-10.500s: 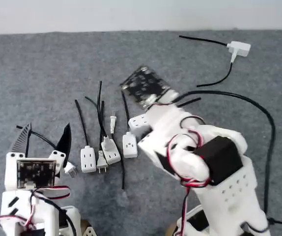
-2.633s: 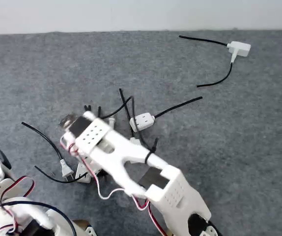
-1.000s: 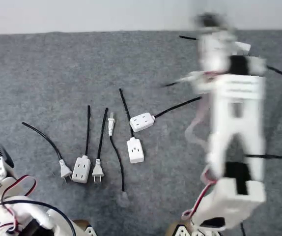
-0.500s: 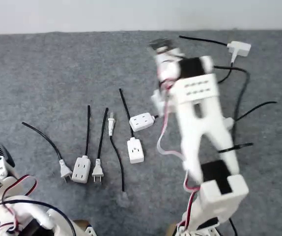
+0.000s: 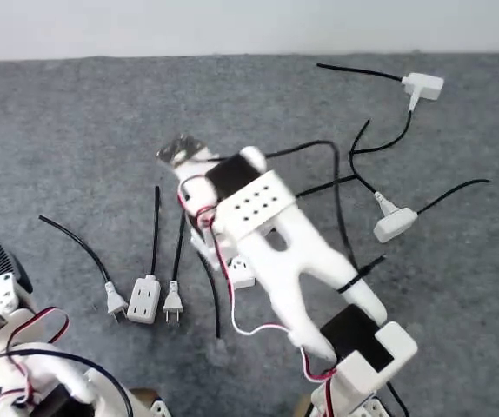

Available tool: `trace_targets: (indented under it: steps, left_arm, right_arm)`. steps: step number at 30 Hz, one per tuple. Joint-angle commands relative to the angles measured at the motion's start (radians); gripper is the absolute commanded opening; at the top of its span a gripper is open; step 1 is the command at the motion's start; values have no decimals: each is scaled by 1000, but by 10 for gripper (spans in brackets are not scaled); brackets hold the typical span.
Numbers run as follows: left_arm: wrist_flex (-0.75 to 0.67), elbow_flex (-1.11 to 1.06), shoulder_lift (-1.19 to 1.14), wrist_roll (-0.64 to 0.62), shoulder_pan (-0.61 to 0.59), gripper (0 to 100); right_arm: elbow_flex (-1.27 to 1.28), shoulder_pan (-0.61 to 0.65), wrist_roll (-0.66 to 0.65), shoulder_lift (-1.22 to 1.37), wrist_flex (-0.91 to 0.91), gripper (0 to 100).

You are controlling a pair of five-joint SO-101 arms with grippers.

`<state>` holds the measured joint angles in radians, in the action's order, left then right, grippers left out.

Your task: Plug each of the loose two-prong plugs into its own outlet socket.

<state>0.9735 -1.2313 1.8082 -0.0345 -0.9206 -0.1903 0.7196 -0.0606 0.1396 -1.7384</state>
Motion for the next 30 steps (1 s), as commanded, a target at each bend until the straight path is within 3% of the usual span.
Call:
trace_targets:
  steps: [1,10,30]
  left_arm:
    - [-23,1,11,5,41,299]
    - [-25,-42,11,35,144,299]
    - [-37,-58,11,38,150,299]
  right_arm:
    - [135,41,41,-56,154,314]
    - [278,68,55,-56,427,314]
    - [276,170,100,116,595,314]
